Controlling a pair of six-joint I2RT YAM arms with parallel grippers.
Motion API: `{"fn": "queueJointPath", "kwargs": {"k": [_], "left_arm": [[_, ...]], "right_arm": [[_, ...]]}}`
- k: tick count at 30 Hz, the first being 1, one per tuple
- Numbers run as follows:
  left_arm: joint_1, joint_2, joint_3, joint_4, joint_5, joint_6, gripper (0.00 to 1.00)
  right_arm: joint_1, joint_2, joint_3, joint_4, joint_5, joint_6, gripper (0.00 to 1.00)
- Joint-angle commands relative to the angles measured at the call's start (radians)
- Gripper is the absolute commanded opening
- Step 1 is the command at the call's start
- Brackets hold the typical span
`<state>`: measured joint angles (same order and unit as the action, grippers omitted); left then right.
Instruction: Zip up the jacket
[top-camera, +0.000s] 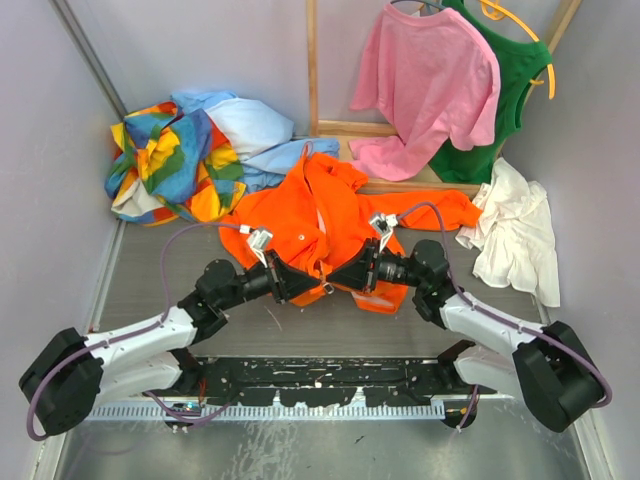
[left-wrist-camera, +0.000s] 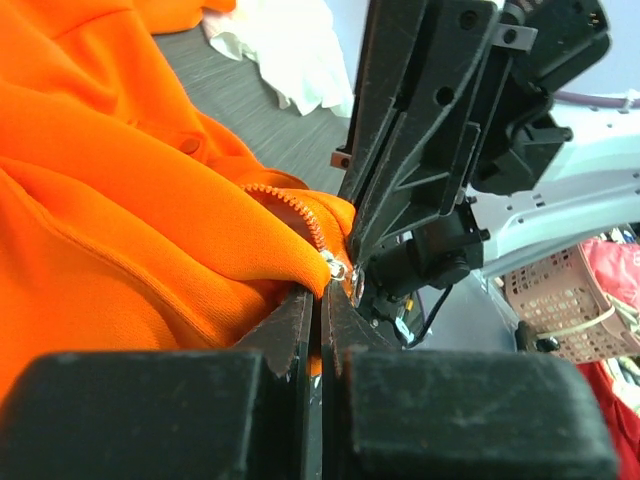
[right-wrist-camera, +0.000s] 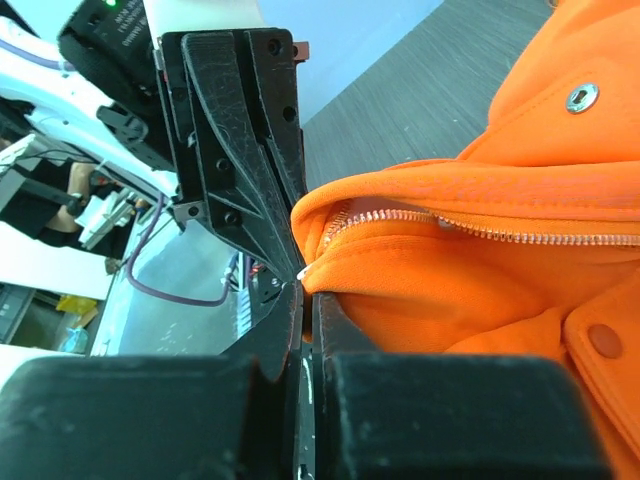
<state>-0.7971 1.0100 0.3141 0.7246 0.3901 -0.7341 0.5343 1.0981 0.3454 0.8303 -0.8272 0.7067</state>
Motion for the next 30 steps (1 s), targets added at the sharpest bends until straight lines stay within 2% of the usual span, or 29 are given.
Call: {"fn": "queueJointPath", "kwargs": {"k": [1, 6, 9, 14, 23, 26, 30], "left_arm": [[-0.023, -0.014, 0.063, -0.159, 0.047, -0.085, 0.0], [-0.007, 0.02, 0.113, -0.241, 0.022, -0.147, 0.0], [-0.003, 0.043, 0.127, -0.242, 0.031, -0.179, 0.0], [-0.002, 0.056, 0.149, -0.256, 0.047, -0.211, 0.0], [-0.001, 0.05, 0.155, -0.286, 0.063, -0.232, 0.0], [-0.001, 0.05, 0.16, -0.292, 0.067, -0.233, 0.0], [-0.001, 0.054, 0.16, -0.295, 0.065, -0.234, 0.0]], "right_arm": [[-0.016, -0.049, 0.09, -0.129, 0.177, -0.192, 0.1], [-0.016, -0.15, 0.1, -0.323, 0.24, -0.35, 0.33], [-0.01, -0.222, 0.114, -0.45, 0.286, -0.443, 0.43], [0.096, -0.294, 0.11, -0.585, 0.372, -0.635, 0.49], [0.38, -0.411, 0.014, -0.606, 0.62, -0.961, 0.58], [0.477, -0.439, -0.04, -0.56, 0.712, -1.046, 0.65], [0.613, -0.469, -0.111, -0.441, 0.885, -1.135, 0.66]]}}
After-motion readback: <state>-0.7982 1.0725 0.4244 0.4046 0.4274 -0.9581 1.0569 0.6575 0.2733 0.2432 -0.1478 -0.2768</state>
